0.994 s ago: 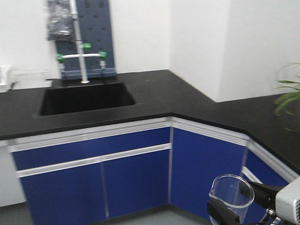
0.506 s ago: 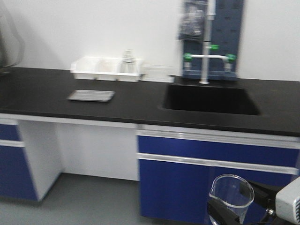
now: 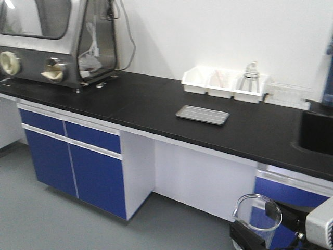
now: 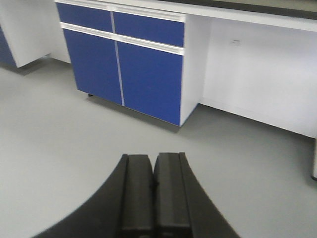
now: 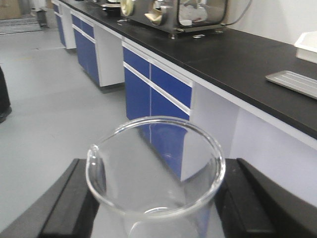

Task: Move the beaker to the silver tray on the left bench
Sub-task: 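Drive the base to the bench with the silver tray, holding the beaker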

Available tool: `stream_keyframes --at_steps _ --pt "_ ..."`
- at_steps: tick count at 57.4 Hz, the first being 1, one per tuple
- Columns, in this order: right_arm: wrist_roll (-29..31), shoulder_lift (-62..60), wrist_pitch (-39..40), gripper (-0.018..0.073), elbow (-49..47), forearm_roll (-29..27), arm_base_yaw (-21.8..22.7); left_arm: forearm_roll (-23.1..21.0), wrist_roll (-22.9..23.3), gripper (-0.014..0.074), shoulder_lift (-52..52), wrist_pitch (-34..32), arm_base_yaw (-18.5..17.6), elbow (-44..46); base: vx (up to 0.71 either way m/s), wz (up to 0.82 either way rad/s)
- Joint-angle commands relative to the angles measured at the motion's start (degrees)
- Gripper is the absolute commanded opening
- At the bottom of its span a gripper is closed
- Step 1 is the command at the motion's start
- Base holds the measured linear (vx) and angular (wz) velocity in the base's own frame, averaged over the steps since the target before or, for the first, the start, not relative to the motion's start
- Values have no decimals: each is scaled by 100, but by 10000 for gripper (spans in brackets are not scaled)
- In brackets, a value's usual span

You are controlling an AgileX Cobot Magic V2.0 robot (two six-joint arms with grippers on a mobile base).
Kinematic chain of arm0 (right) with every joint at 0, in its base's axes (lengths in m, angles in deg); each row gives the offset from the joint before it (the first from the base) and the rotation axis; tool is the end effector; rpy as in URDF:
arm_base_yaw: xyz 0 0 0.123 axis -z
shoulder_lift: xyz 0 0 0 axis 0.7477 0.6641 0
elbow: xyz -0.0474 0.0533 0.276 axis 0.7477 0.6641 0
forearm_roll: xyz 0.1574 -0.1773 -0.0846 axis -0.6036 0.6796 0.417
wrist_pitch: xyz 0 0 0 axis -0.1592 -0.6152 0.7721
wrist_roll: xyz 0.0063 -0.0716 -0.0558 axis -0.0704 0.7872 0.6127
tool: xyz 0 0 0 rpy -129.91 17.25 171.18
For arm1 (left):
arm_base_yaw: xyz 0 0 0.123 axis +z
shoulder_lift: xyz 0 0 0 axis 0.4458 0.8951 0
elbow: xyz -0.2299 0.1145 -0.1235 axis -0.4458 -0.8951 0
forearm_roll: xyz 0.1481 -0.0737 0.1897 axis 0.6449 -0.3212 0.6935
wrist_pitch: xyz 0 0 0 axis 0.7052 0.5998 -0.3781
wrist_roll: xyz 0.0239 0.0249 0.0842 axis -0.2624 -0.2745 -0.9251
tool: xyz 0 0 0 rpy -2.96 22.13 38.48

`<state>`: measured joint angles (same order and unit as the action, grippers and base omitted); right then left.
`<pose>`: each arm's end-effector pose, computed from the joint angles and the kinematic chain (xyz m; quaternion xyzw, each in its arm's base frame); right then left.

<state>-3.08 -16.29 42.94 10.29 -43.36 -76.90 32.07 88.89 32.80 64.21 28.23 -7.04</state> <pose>0.1638 0.0931 0.2933 -0.2127 0.7336 0.1644 0.6242 0.0530 0.0019 0.1722 -0.0149 0.8007 0.0088 0.5989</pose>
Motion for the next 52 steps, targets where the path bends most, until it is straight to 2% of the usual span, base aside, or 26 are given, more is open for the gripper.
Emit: stream_keyframes --at_steps 1,24,52 --pt "44 -76 489 -8 -162 11 12 -43 32 1 -89 -442 -28 -159 34 38" --pt "44 -76 489 -8 -162 11 12 -43 32 1 -89 -442 -28 -159 41 22" --pt "44 -76 489 -8 -162 11 12 -43 32 1 -89 -442 -28 -159 49 1"
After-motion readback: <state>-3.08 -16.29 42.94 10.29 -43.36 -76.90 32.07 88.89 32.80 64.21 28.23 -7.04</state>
